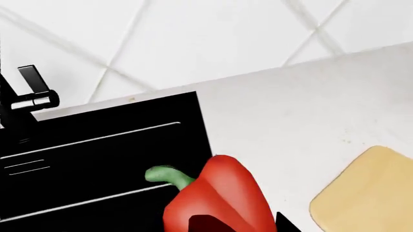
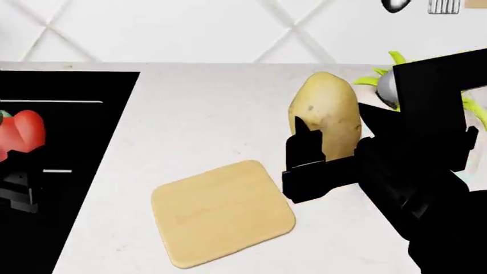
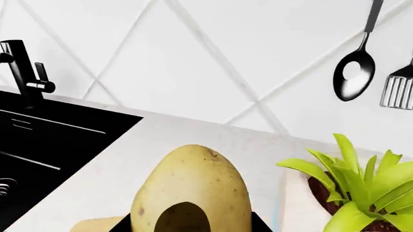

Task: Pick the vegetables from the sink and place them on the cutting board.

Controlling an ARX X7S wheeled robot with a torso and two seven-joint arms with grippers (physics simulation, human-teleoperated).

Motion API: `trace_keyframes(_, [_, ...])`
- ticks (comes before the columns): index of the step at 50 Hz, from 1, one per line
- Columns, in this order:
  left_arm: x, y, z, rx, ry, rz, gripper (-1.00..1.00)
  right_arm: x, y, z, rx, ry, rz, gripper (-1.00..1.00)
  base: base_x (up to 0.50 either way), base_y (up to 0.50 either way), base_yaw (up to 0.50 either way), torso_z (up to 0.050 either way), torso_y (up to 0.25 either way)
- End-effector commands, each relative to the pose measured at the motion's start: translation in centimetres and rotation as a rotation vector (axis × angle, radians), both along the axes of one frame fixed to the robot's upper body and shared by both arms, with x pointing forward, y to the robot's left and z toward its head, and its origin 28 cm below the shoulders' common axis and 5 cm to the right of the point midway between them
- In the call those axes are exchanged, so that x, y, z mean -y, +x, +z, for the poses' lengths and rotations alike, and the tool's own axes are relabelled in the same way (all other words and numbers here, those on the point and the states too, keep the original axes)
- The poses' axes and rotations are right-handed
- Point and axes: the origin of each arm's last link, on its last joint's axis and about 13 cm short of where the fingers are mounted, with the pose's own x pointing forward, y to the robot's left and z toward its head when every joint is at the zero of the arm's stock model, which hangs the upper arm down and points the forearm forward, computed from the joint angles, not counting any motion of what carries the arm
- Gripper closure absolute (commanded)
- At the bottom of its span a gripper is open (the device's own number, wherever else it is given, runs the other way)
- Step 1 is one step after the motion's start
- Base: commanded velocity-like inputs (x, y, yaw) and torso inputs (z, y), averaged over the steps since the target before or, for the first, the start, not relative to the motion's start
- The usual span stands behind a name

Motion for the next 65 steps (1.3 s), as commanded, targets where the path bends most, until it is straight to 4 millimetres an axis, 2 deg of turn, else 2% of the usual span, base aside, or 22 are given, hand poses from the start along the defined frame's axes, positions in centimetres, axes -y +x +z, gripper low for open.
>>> trace_keyframes(1, [-0.5,0.1,0.6,0.012,-0.007,-0.001,1.0,-0.1,0.1,-0.3,-0.004,-0.035,0.011,1.0,0.32,0.0,0.0,0.0,0.0])
trace_keyframes(3, [-0.6,0.1,0.6,0.011,-0.006,0.001,1.0,-0.1,0.2,-0.3,-0.004,-0.032,0.012,1.0,0.31,0.02,0.0,0.0,0.0])
trace_keyframes(4, [0.2,0.6,0.4,0.01,-0.004,0.0,1.0,-0.1,0.1,-0.2,-0.004,-0.029,0.01,1.0,0.32,0.02,0.0,0.0,0.0])
trace_keyframes(12, [-0.1,0.1,0.1,-0.001,0.0,-0.004,1.0,-0.4,0.1,0.3,-0.051,-0.039,0.032,1.0,0.22,0.01,0.0,0.0,0.002])
trace_keyframes(16, [0.3,0.4,0.1,-0.005,0.002,-0.008,1.0,-1.4,0.4,3.0,-0.132,-0.107,0.092,1.0,0.0,0.0,0.0,0.0,0.0])
trace_keyframes(19, [0.8,0.6,0.1,-0.004,0.003,-0.015,1.0,-2.3,0.7,4.2,-0.221,-0.193,0.144,1.0,0.0,0.0,0.0,0.0,0.0])
trace_keyframes(22, [1.0,0.7,0.0,-0.009,0.007,-0.024,1.0,-3.0,1.2,5.2,-0.301,-0.203,0.178,1.0,0.0,0.0,0.0,0.0,0.0])
trace_keyframes(23, [0.7,0.5,0.0,-0.01,0.01,-0.026,1.0,-3.6,1.3,5.6,-0.381,-0.142,0.265,1.0,0.0,0.0,0.0,0.0,0.0])
trace_keyframes(26, [0.3,0.1,0.0,-0.011,0.006,-0.026,1.0,-4.0,2.2,6.5,-0.416,-0.219,0.251,1.0,0.0,0.0,0.0,0.0,0.0])
trace_keyframes(34, [0.8,0.5,-0.2,-0.013,0.003,-0.029,1.0,-5.0,3.9,6.0,-0.523,-0.335,0.253,1.0,0.0,0.0,0.0,0.0,0.0])
trace_keyframes(50, [0.5,0.2,-1.1,-0.025,-0.003,-0.024,1.0,-5.5,5.7,3.6,-0.605,-0.337,0.266,1.0,0.0,0.0,0.0,0.0,0.0])
trace_keyframes(53, [-0.3,-0.2,-1.3,-0.032,-0.002,-0.018,1.0,-5.4,5.7,2.7,-0.631,-0.331,0.268,1.0,0.0,0.0,0.0,0.0,0.0])
trace_keyframes(59, [0.8,0.7,-1.6,-0.032,-0.005,-0.021,1.0,-5.5,6.2,1.7,-0.655,-0.32,0.264,1.0,0.0,0.0,0.0,0.003,0.002])
trace_keyframes(62, [0.1,0.2,-1.6,-0.033,-0.009,-0.018,1.0,-5.7,6.9,1.7,-0.66,-0.308,0.258,1.0,0.0,0.0,0.0,0.0,0.0])
trace_keyframes(65, [0.6,0.5,-1.9,-0.037,-0.009,-0.018,1.0,-5.8,7.0,1.4,-0.676,-0.307,0.264,1.0,0.0,0.0,0.0,0.0,0.0])
